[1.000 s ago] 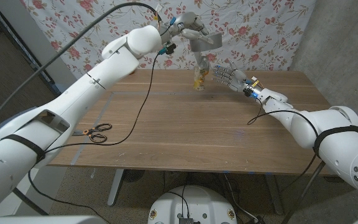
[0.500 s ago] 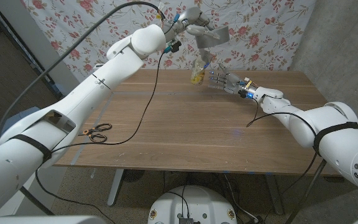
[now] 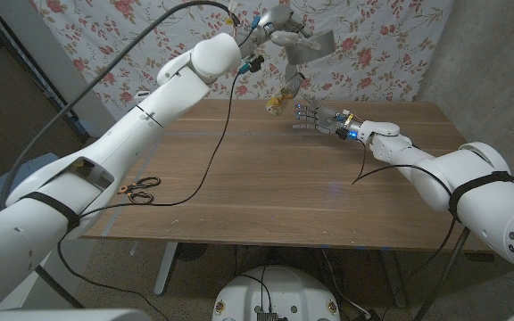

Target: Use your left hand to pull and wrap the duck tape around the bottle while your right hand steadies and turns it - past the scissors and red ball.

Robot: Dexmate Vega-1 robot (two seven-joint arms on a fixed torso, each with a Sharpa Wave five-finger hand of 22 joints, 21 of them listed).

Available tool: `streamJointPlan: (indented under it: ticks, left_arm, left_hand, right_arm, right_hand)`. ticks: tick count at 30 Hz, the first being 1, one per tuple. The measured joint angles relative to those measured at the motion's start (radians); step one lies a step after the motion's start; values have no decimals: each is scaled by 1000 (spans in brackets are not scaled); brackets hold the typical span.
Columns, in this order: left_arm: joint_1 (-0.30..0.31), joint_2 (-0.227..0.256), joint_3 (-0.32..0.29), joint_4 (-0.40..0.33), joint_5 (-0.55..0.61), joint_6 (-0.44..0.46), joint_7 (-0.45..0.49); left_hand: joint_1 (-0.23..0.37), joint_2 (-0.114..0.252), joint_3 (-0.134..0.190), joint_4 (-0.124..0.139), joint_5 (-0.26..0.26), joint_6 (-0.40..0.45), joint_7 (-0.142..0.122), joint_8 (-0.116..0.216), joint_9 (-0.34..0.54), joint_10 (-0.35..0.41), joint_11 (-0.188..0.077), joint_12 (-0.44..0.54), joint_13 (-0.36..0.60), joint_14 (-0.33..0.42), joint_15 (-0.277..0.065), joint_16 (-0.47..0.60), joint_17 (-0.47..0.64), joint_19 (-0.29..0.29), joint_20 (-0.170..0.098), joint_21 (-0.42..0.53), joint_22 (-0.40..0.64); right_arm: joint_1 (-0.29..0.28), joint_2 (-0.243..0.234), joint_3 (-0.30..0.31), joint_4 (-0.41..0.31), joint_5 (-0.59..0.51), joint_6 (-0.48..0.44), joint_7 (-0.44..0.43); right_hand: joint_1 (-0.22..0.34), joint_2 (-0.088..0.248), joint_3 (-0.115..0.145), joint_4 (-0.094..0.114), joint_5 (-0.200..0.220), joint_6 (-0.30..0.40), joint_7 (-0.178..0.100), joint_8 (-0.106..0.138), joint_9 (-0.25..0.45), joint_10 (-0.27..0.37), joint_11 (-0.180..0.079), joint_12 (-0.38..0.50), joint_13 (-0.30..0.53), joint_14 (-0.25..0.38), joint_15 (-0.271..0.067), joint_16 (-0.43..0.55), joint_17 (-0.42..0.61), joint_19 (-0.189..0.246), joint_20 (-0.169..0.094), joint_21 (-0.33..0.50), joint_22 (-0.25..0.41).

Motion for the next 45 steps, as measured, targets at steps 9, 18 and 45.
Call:
streamJointPlan:
  ticks: [9, 18, 45]
  left_arm:
    - [-2, -21, 0, 27, -17, -9, 16]
    - [-11, -37, 4, 48, -27, -25, 16]
    - [-38, -78, 25, 98, -31, -22, 40]
  left_hand:
    - [2, -2, -1, -7, 0, 9, 9, -4, -5, 7, 7, 0, 1, 2, 2, 0, 0, 4, 4, 4, 0]
    - [4, -4, 0, -8, 0, 11, 11, -4, -8, 9, 9, 0, 1, 7, -3, 0, 0, 4, 4, 8, 0]
    - [4, -4, 0, -8, -9, 18, 11, -5, -17, 15, 14, 0, 5, 7, -3, -8, -3, 4, 4, 12, 0]
  right_arm:
    - [-1, 10, -22, -23, 7, -13, 30]
    - [13, 24, -43, -32, 2, -14, 3]
    - [19, 70, 58, -36, 25, -101, -87]
  right_hand:
    - [7, -28, -10, -10, 36, -71, -2, -4, 0, -65, 18, -8, -19, -48, 21, -8, -38, 44, -19, -18, 0]
    - [37, -19, -5, -23, 56, -76, -9, 5, -5, -68, 4, 6, -33, -23, 12, 6, -65, 61, -37, -26, 0]
    - [466, 77, 160, -120, -239, 676, -47, 154, 33, 699, -69, 452, 182, 524, 59, 702, 373, 403, -215, 555, 75]
